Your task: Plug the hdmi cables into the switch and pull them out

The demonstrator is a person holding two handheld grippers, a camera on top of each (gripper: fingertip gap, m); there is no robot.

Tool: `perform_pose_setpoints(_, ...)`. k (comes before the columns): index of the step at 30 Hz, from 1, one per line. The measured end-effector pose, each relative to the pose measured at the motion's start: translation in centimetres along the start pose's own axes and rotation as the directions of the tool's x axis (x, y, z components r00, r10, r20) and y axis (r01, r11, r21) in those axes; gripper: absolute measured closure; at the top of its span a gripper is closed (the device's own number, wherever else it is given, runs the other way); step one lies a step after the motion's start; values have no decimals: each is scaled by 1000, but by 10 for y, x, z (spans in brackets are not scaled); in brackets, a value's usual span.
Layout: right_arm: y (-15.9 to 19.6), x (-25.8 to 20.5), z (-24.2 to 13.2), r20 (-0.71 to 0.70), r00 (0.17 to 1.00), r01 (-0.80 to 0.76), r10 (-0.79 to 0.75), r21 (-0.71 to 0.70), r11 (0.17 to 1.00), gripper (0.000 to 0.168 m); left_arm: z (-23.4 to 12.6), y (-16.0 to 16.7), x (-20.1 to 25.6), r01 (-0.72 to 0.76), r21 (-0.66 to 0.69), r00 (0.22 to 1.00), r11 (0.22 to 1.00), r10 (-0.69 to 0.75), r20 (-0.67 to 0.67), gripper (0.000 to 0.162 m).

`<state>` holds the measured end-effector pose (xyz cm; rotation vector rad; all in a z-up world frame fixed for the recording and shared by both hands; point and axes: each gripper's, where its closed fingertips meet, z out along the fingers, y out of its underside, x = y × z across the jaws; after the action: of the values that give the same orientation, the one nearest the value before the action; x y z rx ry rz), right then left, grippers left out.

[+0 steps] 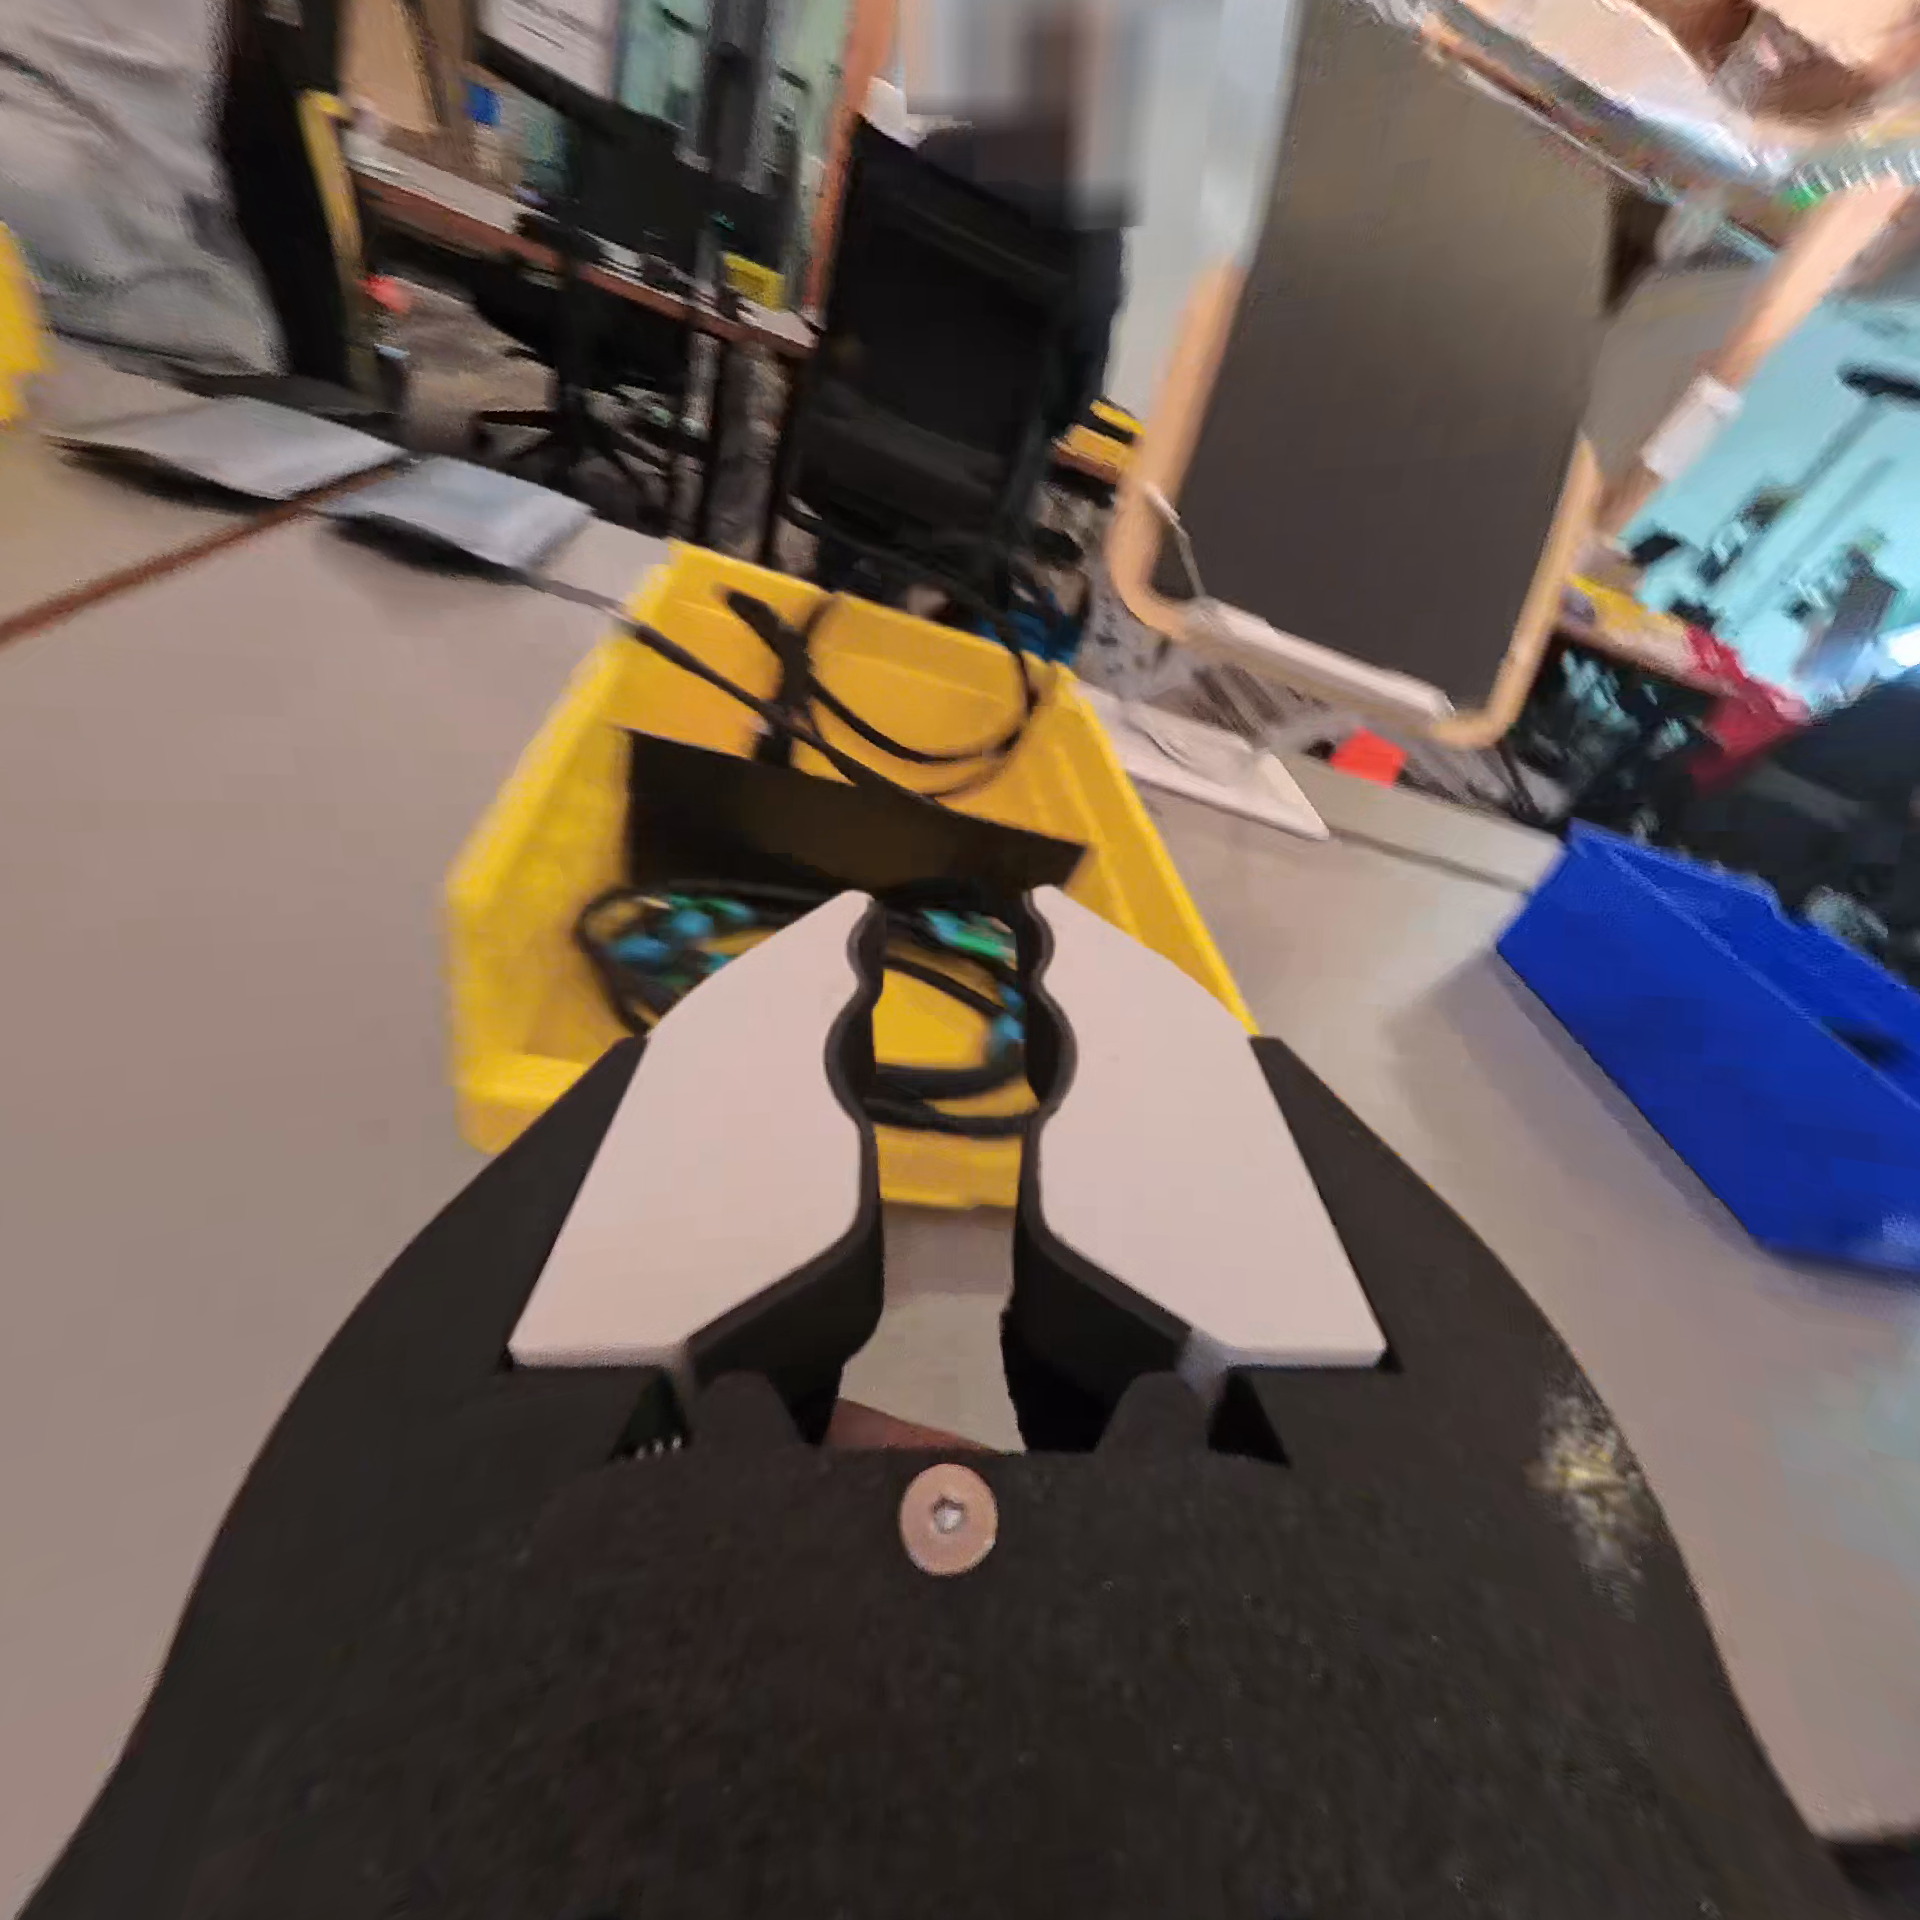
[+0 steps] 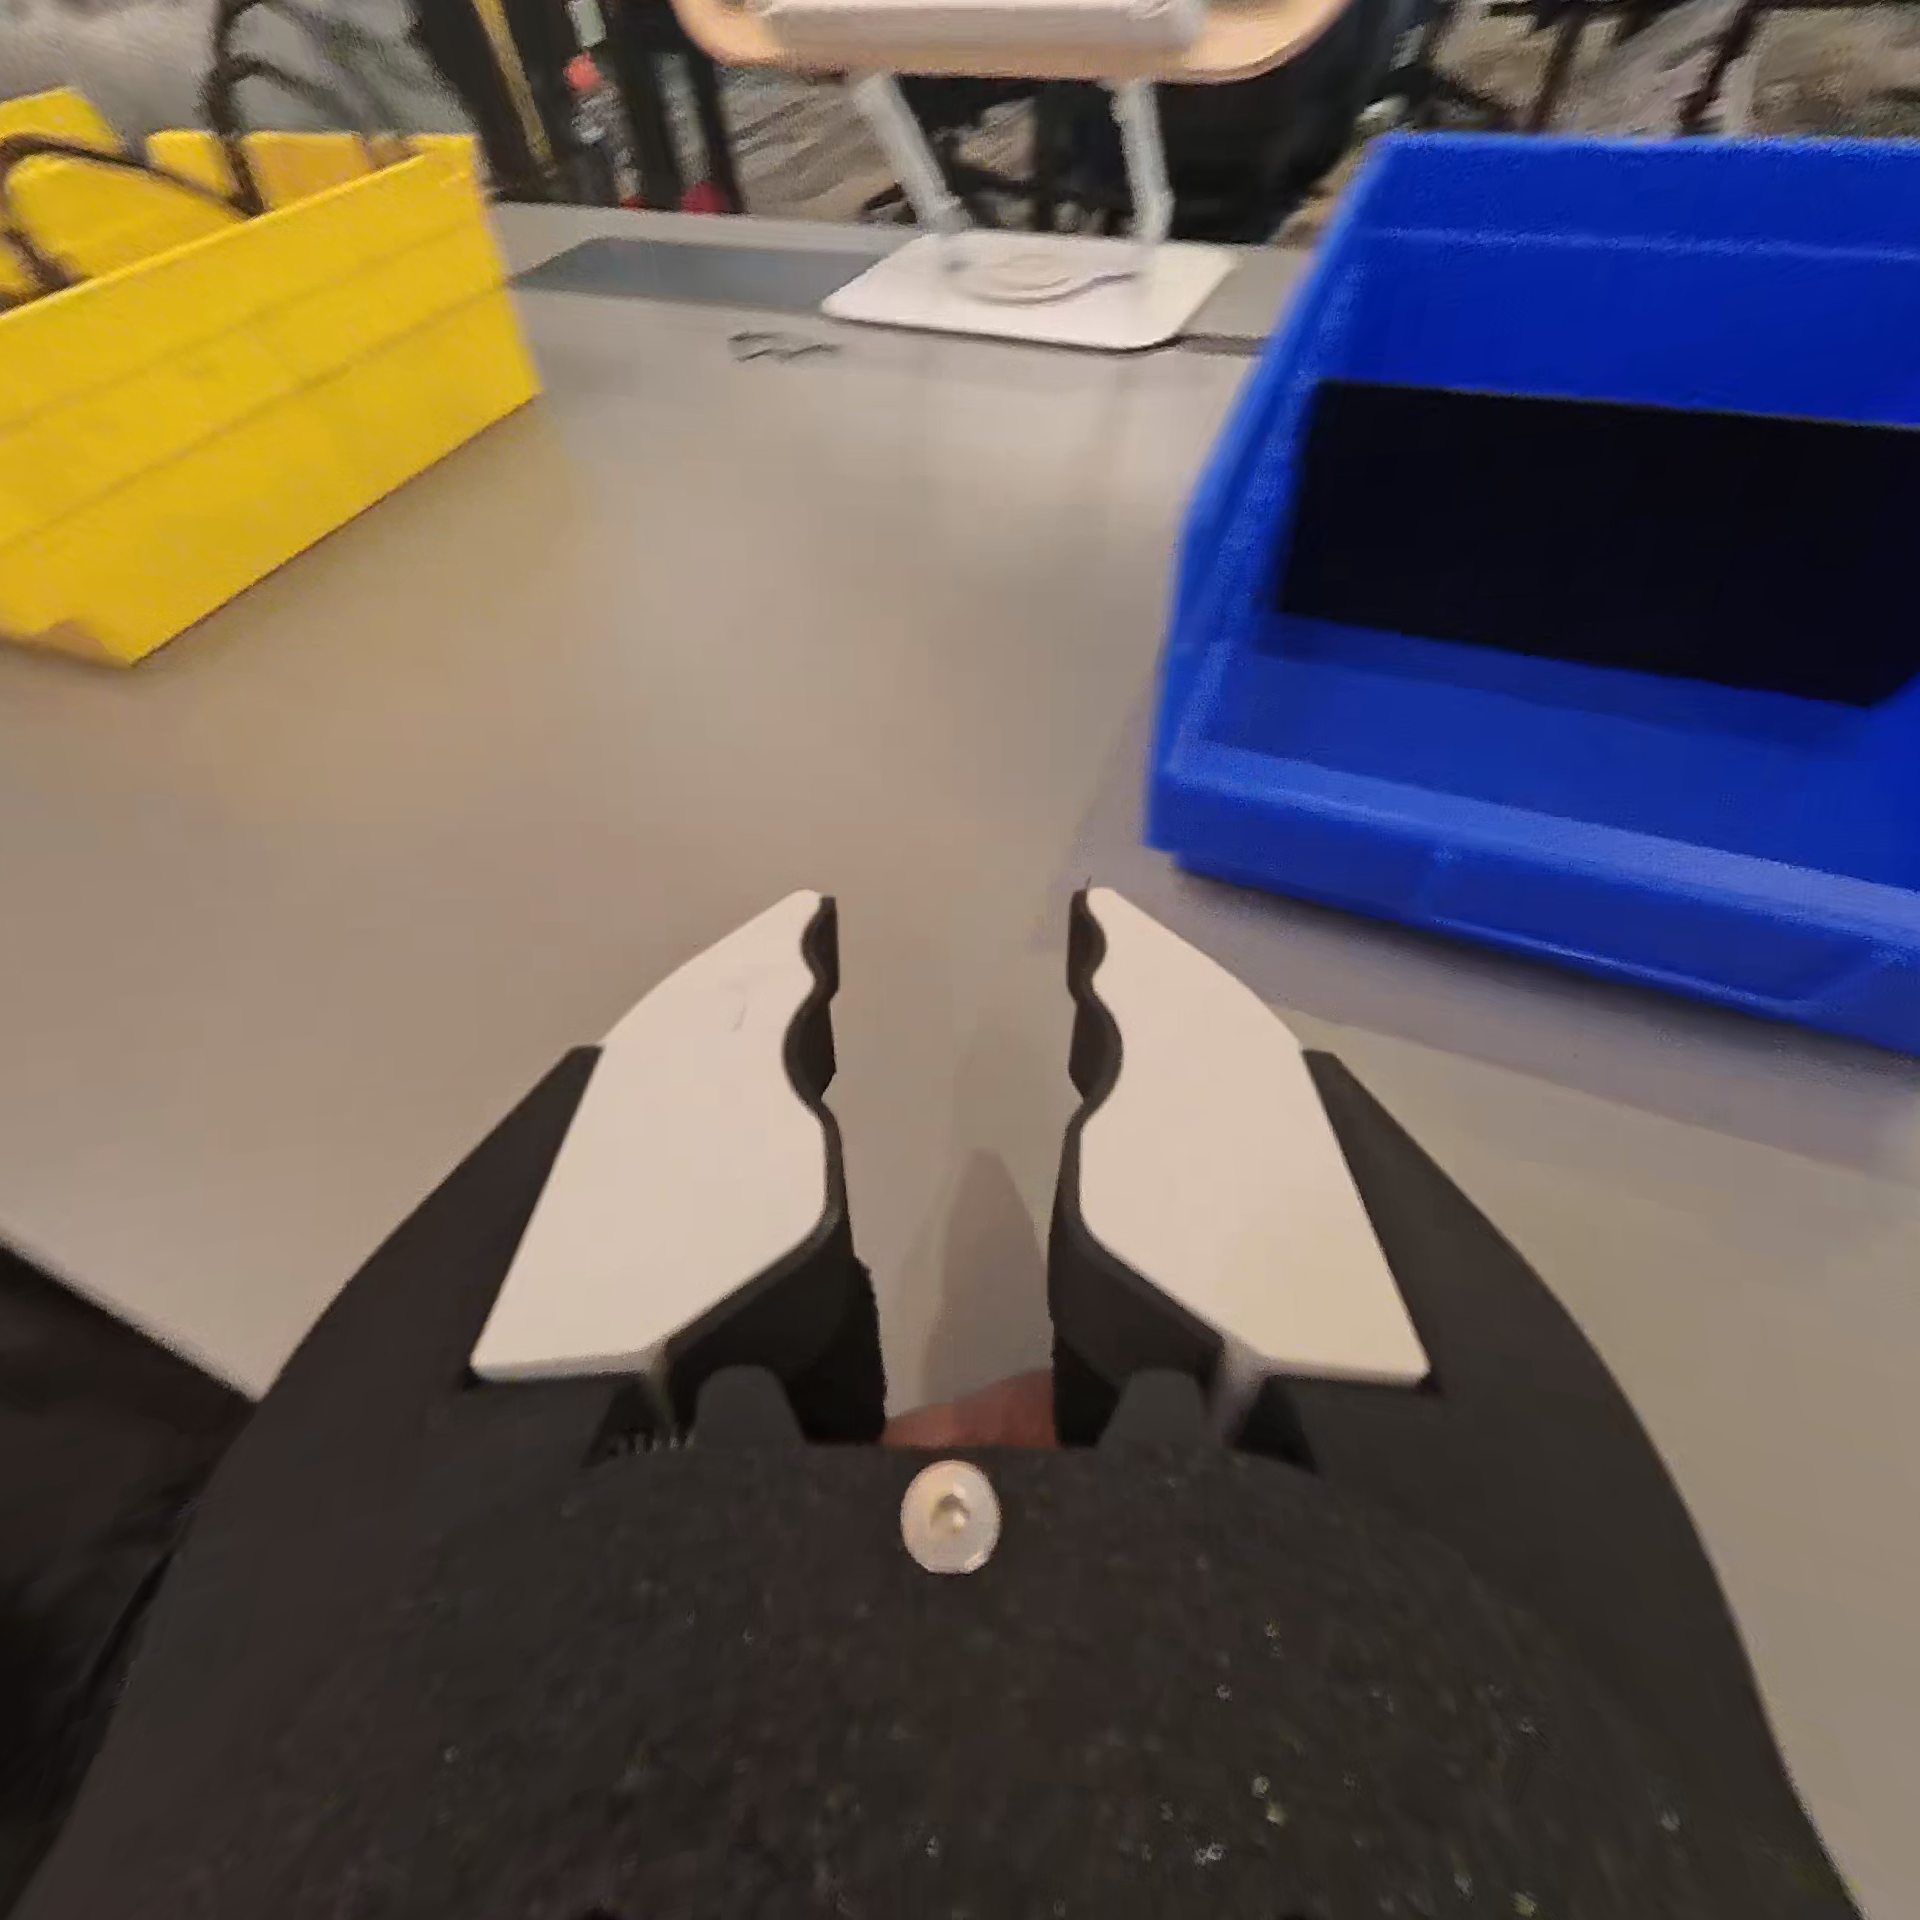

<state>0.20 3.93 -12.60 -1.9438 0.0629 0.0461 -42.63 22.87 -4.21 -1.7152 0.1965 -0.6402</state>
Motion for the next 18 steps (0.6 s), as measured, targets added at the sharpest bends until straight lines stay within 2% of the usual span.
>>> perform_pose_setpoints(2, -9, 12, 0, -17, 998, -60, 61, 41, 997, 127, 11, 35, 49, -91, -102, 991, 991, 79, -109, 139)
perform_pose_setpoints(4, -14, 10, 2, 25, 995, -97, 95, 66, 993, 130, 20, 62, 88, -162, -184, 971, 970, 123, -207, 138)
perform_pose_setpoints(7, -12, 15, 6, -19, 999, -43, 45, 62, 997, 133, 22, 94, 126, -276, -251, 923, 928, 184, -337, 138)
perform_pose_setpoints(9, -11, 16, 7, -38, 999, -2, 4, 53, 999, 133, 21, 108, 132, -387, -258, 887, 885, 282, -364, 138)
perform_pose_setpoints(12, -13, 11, 6, -23, 1000, 3, -1, 64, 998, 137, 20, 108, 128, -517, -211, 838, 829, 441, -321, 138)
perform_pose_setpoints(14, -11, 6, 7, -10, 1000, 1, -1, 55, 999, 139, 18, 106, 128, -534, -194, 829, 823, 463, -313, 138)
perform_pose_setpoints(18, -9, -2, 9, -1, 1000, 27, -27, 40, 999, 141, 18, 112, 126, -503, -237, 846, 831, 417, -333, 138)
